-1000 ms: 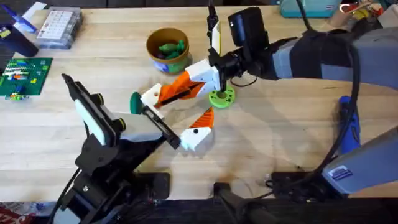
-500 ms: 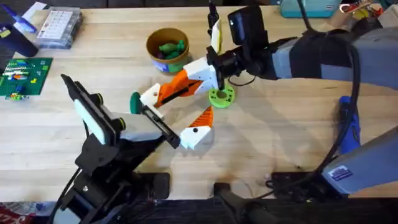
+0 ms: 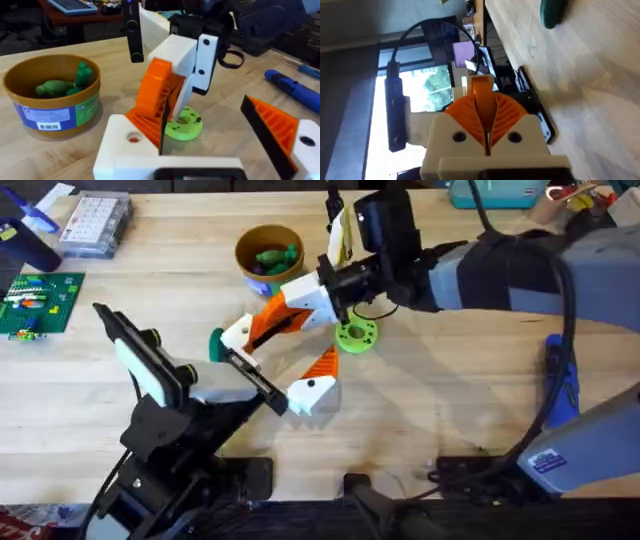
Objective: Pick up the gripper from the table and insert it into the empty holder that is missing its gripper. Then pick up a screw, insert it into the mounting hole, and use the screwdriver to tighten it. Finally, clean up the table by picking up the vegetable and placing it into the bucket.
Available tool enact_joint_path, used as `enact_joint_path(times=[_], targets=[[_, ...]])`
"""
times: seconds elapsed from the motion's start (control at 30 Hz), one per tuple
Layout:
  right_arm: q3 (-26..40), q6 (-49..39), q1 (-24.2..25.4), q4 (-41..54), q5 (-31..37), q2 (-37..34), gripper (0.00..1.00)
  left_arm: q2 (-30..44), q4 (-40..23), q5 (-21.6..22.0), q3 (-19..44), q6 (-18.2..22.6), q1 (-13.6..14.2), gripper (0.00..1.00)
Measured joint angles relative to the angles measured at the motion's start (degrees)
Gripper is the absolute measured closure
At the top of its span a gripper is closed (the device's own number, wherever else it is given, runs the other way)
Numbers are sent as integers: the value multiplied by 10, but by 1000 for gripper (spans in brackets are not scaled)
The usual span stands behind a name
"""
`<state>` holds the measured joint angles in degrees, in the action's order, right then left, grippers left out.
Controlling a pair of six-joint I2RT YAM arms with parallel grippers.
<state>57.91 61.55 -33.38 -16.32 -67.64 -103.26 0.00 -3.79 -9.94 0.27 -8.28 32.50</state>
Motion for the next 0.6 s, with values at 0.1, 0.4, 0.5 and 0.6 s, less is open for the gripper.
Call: enact_joint_path(times=[0.1,0.4,0.5,0.6], targets=[[2,0,-4,0,11,0,981,0,-1,5,0,-2,-1,9],[2,0,-7,-1,25,0,981,0,-1,8,0,-6,-2,9],[3,0,-9,-2,38,0,981,1,-1,8,0,-10,-2,9],[4,0,-12,-4,50,0,981,2,-2,8,0,-13,-2,9]])
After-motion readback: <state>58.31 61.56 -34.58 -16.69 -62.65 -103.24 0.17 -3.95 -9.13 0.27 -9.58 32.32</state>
